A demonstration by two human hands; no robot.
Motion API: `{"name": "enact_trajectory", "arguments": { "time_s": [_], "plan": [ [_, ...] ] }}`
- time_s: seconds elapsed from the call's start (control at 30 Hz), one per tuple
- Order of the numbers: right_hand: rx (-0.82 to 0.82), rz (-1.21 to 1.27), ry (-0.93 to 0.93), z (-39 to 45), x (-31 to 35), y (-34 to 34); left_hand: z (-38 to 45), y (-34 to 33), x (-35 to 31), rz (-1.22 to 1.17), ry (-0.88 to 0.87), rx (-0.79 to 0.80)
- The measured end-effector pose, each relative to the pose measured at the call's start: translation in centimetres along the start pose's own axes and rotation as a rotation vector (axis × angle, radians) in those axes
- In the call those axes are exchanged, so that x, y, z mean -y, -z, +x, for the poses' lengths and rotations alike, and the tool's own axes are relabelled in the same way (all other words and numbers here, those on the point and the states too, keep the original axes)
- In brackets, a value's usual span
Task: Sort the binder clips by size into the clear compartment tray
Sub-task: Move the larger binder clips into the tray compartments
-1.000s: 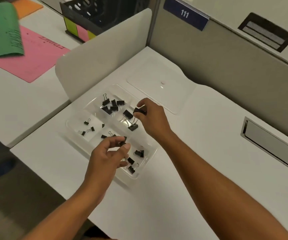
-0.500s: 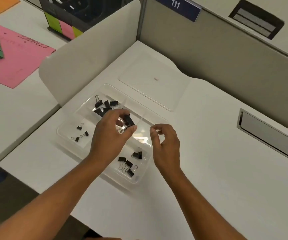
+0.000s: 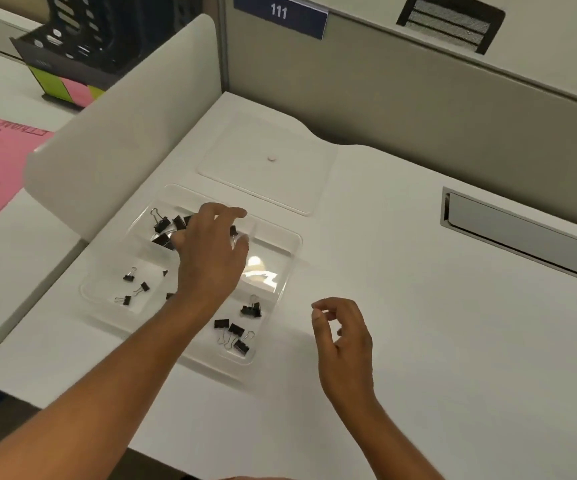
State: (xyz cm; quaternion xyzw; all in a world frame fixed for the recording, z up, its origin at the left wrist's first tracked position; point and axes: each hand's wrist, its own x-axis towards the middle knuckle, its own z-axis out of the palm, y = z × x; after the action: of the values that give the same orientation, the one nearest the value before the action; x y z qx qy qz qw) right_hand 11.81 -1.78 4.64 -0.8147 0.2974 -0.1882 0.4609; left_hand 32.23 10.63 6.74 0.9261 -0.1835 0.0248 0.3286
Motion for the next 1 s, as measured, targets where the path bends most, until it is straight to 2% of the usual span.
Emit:
{"name": "enact_trajectory", "arguments": {
  "time_s": [0.2,0.4,0.8,1.0],
  "plan": [
    [-0.035,-0.008,0.013,-0.7,-1.9,2.3,-7.7,-2.3,-5.1,-0.144,-0.199,0.076],
    [-0.179,-0.040,0.058,-0.2,-4.0,7.7,-12.2,-7.7,-11.9,-0.177,-0.366,0.218],
    [-0.502,-0.052,-0.148,-2.2,-16.3,29.9,-21.2,-22.8,-31.2,-0.200,-0.707,0.393],
    [-0.598,-0.137,-0.227,-2.6,-24.6,39.5,-25.8,-30.4,-40.0,-0.138,-0.801,0.568]
  ]
}}
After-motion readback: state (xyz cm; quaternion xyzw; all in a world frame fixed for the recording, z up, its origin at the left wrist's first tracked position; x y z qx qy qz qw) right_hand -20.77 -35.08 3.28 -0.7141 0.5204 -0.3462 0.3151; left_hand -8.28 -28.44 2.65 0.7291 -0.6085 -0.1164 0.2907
